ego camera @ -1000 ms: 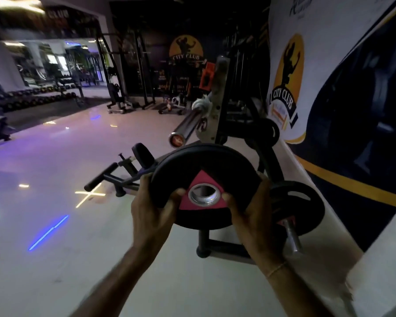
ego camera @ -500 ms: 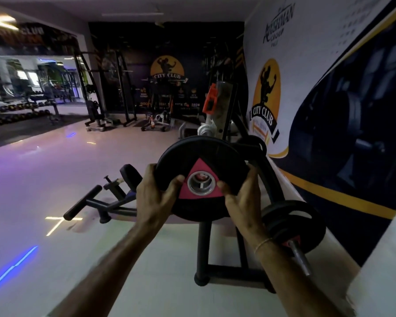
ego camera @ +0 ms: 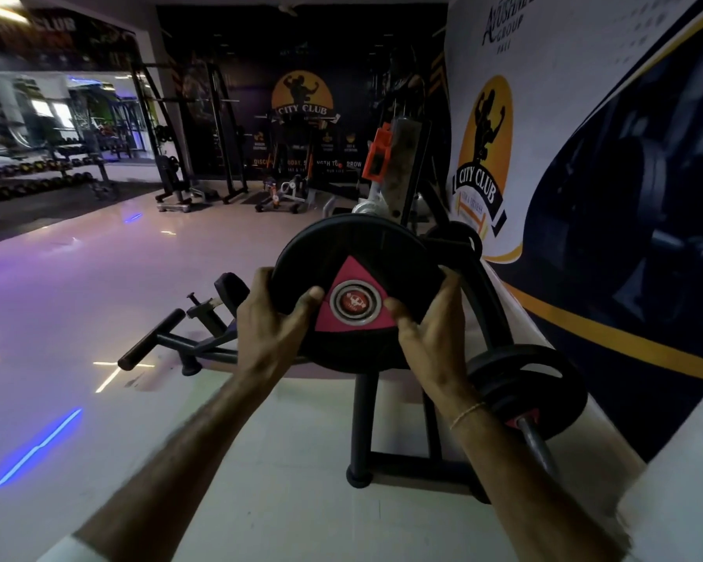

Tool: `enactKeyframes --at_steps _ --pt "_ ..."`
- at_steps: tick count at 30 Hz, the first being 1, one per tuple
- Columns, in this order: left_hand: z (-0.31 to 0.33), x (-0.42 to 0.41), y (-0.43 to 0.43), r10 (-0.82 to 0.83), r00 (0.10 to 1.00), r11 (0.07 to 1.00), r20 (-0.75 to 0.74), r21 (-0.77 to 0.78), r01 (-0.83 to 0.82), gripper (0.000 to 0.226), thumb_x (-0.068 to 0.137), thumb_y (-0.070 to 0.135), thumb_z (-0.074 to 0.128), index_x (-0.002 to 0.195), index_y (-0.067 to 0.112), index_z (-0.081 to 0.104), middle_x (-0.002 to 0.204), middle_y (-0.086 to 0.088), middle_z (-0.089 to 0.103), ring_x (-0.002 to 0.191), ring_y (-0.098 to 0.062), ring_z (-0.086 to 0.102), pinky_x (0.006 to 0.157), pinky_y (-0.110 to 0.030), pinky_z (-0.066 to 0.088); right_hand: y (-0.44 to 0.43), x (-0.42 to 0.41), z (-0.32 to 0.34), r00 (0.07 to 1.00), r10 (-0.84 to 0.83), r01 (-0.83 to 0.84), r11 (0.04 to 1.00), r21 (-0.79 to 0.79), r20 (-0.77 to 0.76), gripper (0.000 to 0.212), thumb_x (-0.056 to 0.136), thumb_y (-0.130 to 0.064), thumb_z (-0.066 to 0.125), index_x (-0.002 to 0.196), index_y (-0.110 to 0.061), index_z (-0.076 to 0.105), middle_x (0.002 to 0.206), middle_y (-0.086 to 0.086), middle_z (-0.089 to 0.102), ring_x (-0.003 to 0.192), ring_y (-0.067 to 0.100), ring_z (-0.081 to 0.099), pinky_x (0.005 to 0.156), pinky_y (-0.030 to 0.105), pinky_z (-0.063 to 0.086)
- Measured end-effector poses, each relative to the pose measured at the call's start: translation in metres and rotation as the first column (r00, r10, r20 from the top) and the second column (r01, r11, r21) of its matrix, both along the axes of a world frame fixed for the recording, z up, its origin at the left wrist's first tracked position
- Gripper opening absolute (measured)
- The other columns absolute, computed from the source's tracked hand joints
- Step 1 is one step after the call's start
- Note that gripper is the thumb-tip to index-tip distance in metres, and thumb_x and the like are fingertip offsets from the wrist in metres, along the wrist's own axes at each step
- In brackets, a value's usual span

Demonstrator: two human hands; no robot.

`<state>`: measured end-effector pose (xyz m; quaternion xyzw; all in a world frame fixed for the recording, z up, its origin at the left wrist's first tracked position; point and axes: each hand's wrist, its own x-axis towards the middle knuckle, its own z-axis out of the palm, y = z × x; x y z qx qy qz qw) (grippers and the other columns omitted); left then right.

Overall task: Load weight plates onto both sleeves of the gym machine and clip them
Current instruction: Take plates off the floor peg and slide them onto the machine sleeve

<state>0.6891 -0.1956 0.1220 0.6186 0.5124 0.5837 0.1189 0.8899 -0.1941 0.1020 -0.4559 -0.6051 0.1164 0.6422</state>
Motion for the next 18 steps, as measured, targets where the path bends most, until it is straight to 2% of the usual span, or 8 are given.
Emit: enactKeyframes --at_steps 2,4,6,8,10,12,15,18 --pt "0.000 0.000 0.012 -0.008 1.000 1.000 -0.002 -0.012 0.008 0.051 0.089 0.040 0.070 0.125 0.009 0.051 0.107 -0.002 0.063 0.097 -0.018 0.064 0.069 -0.015 0.052 0.010 0.001 0.003 1.000 0.015 -0.015 1.000 -0.014 -0.010 0.079 0.087 -0.027 0.077 0.148 -0.006 0.031 0.140 0.005 0.044 0.127 0.017 0.051 0.094 0.020 0.053" --pt "0.001 0.002 0.025 -0.005 1.000 1.000 -0.018 -0.020 0.005 0.052 0.089 0.040 0.070 0.126 0.011 0.049 0.109 -0.001 0.063 0.100 -0.018 0.064 0.072 -0.018 0.052 0.022 0.004 0.005 1.000 0.015 -0.015 0.999 -0.037 -0.004 0.079 0.086 -0.017 0.078 0.148 -0.004 0.032 0.139 0.004 0.041 0.127 0.010 0.046 0.090 0.006 0.046" --pt "0.007 0.005 0.040 -0.004 0.999 1.000 -0.045 -0.009 0.004 0.056 0.089 0.035 0.072 0.133 0.014 0.047 0.118 -0.003 0.064 0.108 -0.016 0.062 0.081 -0.020 0.053 0.034 0.006 0.009 1.000 -0.009 0.010 0.999 -0.039 0.030 0.081 0.083 -0.007 0.079 0.149 -0.002 0.031 0.140 0.004 0.039 0.125 0.000 0.038 0.086 -0.006 0.037" --pt "0.014 0.008 0.059 -0.015 0.997 1.000 -0.073 -0.002 0.015 0.063 0.087 0.028 0.074 0.141 0.017 0.043 0.130 -0.004 0.063 0.118 -0.017 0.059 0.092 -0.030 0.054 0.052 0.007 0.014 0.995 -0.046 0.049 0.998 -0.025 0.091 0.083 0.081 0.000 0.079 0.149 -0.001 0.032 0.146 0.011 0.041 0.130 0.003 0.033 0.086 -0.011 0.031" --pt "0.019 0.010 0.081 -0.031 0.997 0.999 -0.072 -0.023 0.029 0.066 0.087 0.024 0.075 0.144 0.017 0.043 0.134 -0.005 0.062 0.122 -0.014 0.057 0.092 -0.025 0.052 0.073 0.010 0.021 0.991 -0.050 0.054 0.998 -0.028 0.125 0.083 0.082 -0.001 0.079 0.151 -0.002 0.032 0.151 0.017 0.042 0.135 0.013 0.037 0.083 -0.013 0.029" --pt "0.020 0.013 0.106 -0.036 0.996 0.999 -0.077 -0.044 0.032 0.065 0.087 0.027 0.075 0.143 0.015 0.045 0.131 -0.004 0.063 0.118 -0.012 0.057 0.081 -0.012 0.046 0.098 0.013 0.025 0.988 -0.046 0.054 0.998 -0.044 0.149 0.082 0.084 -0.005 0.079 0.150 -0.005 0.032 0.152 0.016 0.042 0.140 0.023 0.042 0.081 -0.014 0.029" --pt "0.021 0.018 0.147 -0.027 0.994 0.997 -0.105 -0.073 0.020 0.061 0.087 0.033 0.075 0.138 0.015 0.048 0.126 -0.005 0.065 0.115 -0.018 0.062 0.075 -0.013 0.044 0.139 0.016 0.028 0.982 -0.080 0.092 0.994 -0.062 0.171 0.079 0.086 -0.008 0.077 0.150 -0.005 0.031 0.154 0.016 0.040 0.142 0.029 0.042 0.082 -0.013 0.031" --pt "0.024 0.022 0.190 -0.038 0.996 0.994 -0.077 -0.107 0.029 0.058 0.085 0.033 0.076 0.133 0.014 0.051 0.122 -0.005 0.066 0.112 -0.021 0.064 0.075 -0.018 0.046 0.180 0.019 0.034 0.982 -0.085 0.109 0.984 -0.138 0.172 0.082 0.088 -0.012 0.076 0.153 -0.007 0.025 0.158 0.015 0.034 0.148 0.028 0.035 0.107 0.008 0.037"
